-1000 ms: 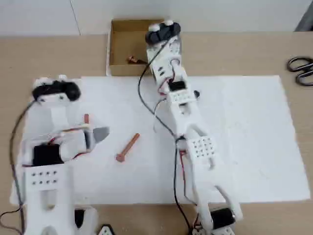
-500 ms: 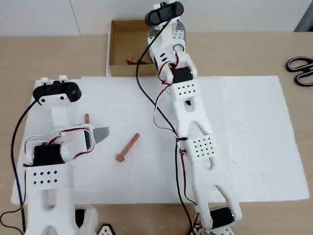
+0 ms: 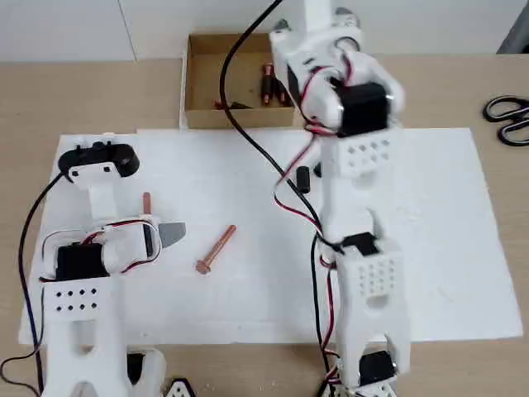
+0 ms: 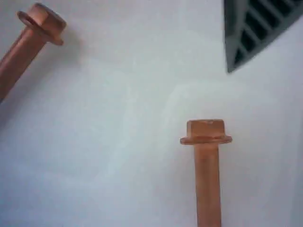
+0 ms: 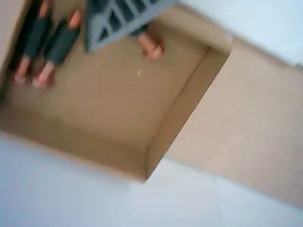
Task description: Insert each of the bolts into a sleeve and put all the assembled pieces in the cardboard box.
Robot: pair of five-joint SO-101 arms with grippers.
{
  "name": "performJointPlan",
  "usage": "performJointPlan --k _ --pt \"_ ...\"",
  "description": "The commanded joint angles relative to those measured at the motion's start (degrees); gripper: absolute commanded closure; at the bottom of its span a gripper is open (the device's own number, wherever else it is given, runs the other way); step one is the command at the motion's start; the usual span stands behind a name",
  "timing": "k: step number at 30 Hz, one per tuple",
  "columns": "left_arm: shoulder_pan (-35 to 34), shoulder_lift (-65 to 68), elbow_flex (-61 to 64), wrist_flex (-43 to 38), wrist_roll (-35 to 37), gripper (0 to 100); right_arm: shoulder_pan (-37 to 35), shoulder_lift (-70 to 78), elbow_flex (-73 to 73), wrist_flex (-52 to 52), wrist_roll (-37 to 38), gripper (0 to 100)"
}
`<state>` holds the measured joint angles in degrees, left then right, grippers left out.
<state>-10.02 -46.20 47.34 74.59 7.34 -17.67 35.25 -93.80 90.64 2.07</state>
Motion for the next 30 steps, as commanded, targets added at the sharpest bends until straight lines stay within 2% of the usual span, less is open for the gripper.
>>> performJointPlan --k 1,4,8,14,19,26,30 --pt "-0.26 -1.32 -2.42 0.18 -0.35 67 1.27 -10.51 -2.46 6.37 0.7 69.9" --pt "-0.26 -1.32 -2.42 0.18 -0.35 67 3.65 -14.99 0.18 6.46 0.7 69.9" --pt "-0.09 -1.32 -2.42 0.18 -0.35 67 7.16 -22.99 11.43 6.55 0.7 69.9" --pt "-0.18 -1.32 -2.51 1.41 -0.35 67 9.36 -40.66 37.45 6.29 0.26 69.9" --pt "-0.35 -1.32 -2.42 1.41 -4.04 67 9.19 -51.91 57.58 5.23 -4.22 69.9" --pt "-0.35 -1.32 -2.42 1.41 -4.04 67 9.36 -57.01 79.47 2.59 -5.27 69.9" --pt "-0.35 -1.32 -2.42 1.41 -3.96 67 9.1 -54.81 86.33 -5.58 -5.1 69.9"
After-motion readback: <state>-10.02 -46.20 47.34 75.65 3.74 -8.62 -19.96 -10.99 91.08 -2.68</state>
